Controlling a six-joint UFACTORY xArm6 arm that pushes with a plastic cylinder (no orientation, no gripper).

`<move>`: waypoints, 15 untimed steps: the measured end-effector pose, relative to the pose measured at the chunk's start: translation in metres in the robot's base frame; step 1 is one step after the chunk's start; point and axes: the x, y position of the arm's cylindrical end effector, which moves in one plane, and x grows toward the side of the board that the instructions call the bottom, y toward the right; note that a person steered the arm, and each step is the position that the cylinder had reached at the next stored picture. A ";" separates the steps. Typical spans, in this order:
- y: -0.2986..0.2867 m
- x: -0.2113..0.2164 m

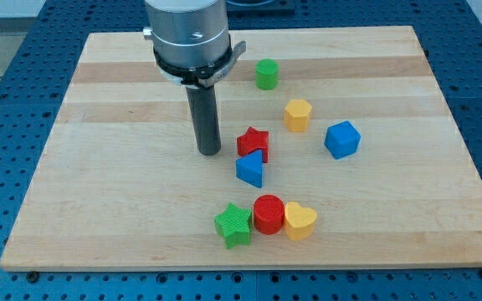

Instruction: Separate the red star and blue triangle from each other

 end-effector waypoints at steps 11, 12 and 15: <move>0.073 0.007; 0.089 0.024; 0.062 0.009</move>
